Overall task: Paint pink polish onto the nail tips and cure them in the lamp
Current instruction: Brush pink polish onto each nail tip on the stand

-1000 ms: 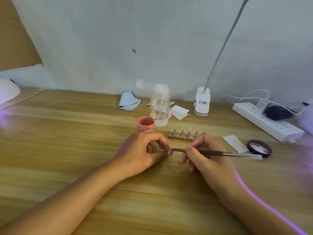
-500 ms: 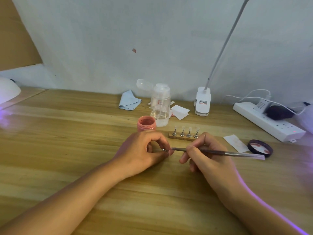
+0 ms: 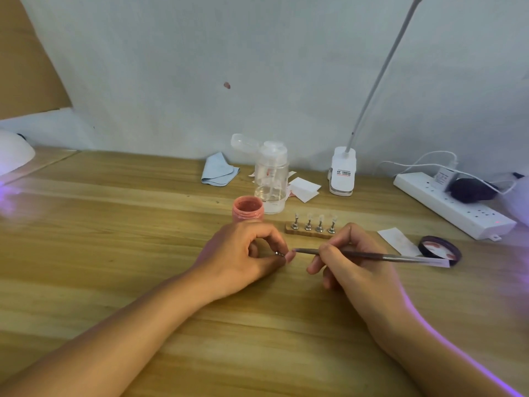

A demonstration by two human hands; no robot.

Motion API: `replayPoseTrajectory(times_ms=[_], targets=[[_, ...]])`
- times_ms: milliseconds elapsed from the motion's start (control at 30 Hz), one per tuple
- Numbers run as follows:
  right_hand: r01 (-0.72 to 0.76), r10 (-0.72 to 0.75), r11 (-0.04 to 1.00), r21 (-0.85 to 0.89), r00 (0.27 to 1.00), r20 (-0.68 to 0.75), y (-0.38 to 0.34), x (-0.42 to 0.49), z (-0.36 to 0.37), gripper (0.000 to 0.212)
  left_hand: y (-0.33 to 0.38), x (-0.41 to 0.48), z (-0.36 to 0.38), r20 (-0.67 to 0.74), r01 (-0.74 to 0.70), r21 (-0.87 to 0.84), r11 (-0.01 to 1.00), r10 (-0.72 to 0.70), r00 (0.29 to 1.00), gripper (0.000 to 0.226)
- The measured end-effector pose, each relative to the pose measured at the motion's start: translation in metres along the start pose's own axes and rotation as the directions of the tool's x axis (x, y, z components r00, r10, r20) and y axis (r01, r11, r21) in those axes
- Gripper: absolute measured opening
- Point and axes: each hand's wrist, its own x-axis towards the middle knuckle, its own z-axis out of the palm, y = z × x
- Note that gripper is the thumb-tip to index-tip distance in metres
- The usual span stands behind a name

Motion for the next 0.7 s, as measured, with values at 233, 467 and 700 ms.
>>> replayPoseTrajectory(times_ms=[233,467,700], targets=[[-0.019,0.02,0.998,0.062,0.999,-0.025,0.0013,0.0004,-0.0015,0.011,-0.0014,0.0004,-0.0004,0.002,0.008,-0.02,1.0,-0.008,1.0,0.013],[-0.008,0.009,1.0,0.029,1.0,-0.014,0.001,0.0009,-0.002,0.008,-0.0039,0.0011,0.0002,0.003,0.028,-0.031,0.999,-0.028,1.0,0.014],[-0.007,0.007,1.0,0.004,1.0,-0.028,0.0027,0.0016,-0.0013,0.007,-0.0041,0.0008,-0.0001,0.009,0.035,-0.033,0.999,-0.035,0.999,0.014]])
